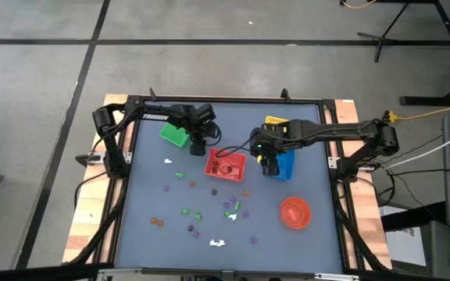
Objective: Sort Halloween decoration
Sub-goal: Put the orange pumpkin toy into the green bin
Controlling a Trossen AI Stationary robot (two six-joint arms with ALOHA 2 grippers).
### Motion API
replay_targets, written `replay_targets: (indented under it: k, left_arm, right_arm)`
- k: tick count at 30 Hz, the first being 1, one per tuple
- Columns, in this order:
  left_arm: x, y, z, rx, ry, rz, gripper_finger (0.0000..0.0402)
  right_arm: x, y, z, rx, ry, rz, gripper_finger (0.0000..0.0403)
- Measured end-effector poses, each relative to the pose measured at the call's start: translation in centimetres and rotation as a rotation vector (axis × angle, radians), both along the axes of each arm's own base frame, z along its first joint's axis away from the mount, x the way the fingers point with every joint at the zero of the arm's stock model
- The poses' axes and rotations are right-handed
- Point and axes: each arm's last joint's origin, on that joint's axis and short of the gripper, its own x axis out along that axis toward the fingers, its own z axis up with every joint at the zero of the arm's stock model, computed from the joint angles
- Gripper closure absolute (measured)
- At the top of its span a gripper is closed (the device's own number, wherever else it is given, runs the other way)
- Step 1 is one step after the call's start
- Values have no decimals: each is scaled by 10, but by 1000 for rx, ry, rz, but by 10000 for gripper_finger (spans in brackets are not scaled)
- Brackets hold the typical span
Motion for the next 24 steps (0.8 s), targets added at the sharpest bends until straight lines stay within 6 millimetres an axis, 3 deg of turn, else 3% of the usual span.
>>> replay_targets:
  k: [13,24]
  left_arm:
    - [2,1,-13,-14,34,0,250]
    - [2,1,-13,-14,37,0,308]
  right_arm:
    - [0,0,0,0,0,0,166]
    - [0,0,0,0,0,0,166]
